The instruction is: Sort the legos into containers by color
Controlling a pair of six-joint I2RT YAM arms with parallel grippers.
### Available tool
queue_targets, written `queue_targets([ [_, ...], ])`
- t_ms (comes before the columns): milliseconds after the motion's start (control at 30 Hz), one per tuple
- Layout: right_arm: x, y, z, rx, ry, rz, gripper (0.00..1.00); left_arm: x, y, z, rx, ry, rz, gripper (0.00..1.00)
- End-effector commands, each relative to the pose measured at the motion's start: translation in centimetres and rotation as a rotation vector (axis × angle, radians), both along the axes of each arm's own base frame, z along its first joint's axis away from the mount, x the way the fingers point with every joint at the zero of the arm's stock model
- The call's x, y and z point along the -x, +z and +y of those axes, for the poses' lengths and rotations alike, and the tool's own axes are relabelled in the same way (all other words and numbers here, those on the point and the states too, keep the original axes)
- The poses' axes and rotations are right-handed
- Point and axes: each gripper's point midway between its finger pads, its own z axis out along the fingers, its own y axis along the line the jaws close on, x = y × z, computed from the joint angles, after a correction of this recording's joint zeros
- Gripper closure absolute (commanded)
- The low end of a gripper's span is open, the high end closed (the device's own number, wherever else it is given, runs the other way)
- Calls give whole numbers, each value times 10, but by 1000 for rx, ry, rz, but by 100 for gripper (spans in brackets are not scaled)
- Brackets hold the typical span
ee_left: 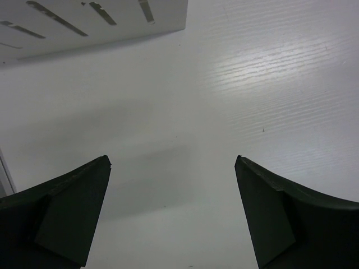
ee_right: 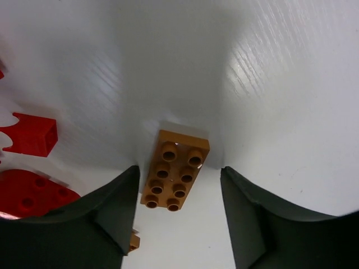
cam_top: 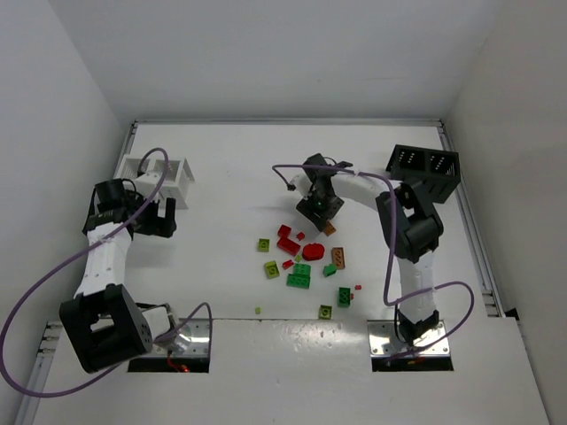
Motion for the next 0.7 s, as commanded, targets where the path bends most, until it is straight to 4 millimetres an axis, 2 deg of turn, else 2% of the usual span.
queue_targets([
  [0,-8,4,7,10,-12,-25,42,-5,8,5,-5,-5,-36,0],
  [100,-2,-1,4,19,-20,-7,54,-4,5,8,-2,6,-28,0],
  [133,-2,-1,4,19,-20,-7,62,-4,5,8,-2,6,-28,0],
  [233,8,-3,2,13,-26,23,73,-4,5,8,-2,6,-28,0],
  [267,8,0,4,0,-23,21,79,-4,5,8,-2,6,-28,0],
  [367,11,21,4,-39,-59,13,90,-8,10,9,-3,12,-43,0],
  [400,13,30,6,-58,-65,5,91,-9,11,7,6,4,-47,0],
  [433,6,55,5,-95,-87,-51,91,-9,11,7,6,4,-47,0],
  [533,-11,108,0,-169,-155,-185,94,-9,11,3,29,-2,-52,0],
  [567,-22,126,-9,-184,-185,-245,95,-10,12,2,36,-9,-55,0],
  [600,-29,158,-17,-207,-223,-330,99,-11,13,2,33,-9,-63,0],
  [667,-45,193,-37,-232,-293,-437,100,-15,18,4,39,-1,-82,0],
])
